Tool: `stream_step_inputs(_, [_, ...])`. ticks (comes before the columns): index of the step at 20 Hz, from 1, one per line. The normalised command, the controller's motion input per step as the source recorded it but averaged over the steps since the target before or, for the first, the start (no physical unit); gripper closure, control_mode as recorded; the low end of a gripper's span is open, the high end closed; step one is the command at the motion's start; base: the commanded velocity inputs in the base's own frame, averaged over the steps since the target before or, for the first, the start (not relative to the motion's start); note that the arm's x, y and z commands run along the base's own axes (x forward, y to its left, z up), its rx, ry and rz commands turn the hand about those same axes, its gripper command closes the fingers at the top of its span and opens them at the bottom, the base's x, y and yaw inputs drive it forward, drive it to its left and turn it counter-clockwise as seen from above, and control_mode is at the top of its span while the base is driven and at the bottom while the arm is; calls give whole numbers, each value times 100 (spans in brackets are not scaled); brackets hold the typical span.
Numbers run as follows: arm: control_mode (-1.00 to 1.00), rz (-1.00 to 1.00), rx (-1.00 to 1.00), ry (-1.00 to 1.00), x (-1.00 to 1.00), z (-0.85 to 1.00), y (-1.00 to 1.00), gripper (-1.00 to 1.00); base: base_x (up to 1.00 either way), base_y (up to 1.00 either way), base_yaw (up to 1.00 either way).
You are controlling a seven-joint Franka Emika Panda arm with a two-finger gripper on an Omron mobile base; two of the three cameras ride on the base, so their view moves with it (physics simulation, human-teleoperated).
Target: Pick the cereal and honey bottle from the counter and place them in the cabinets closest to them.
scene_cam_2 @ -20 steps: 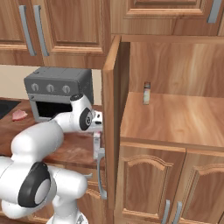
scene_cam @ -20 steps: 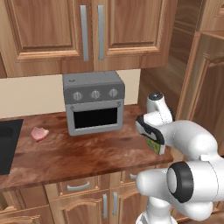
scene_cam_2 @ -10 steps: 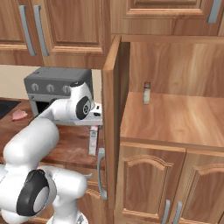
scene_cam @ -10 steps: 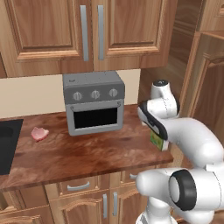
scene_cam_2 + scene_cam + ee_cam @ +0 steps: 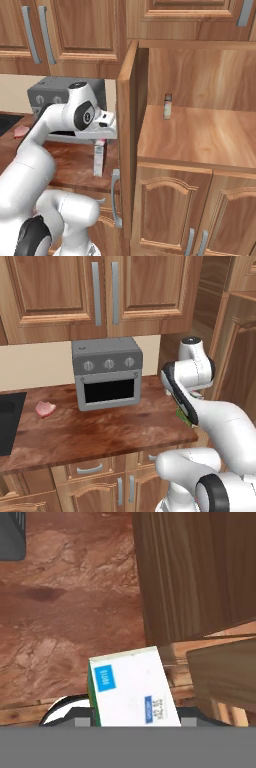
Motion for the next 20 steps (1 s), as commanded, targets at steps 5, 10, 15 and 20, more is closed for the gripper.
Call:
stream_step_inputs(5, [-100,0,0,-7,-62,39,13,100,0,0,0])
stream_step_inputs(10, [-100,0,0,-8,-67,42,12,100,0,0,0])
stream_step_inputs(15, [-100,0,0,-9,-69,46,13,100,0,0,0])
stream_step_inputs(20, [-100,0,0,-8,-73,40,14,100,0,0,0])
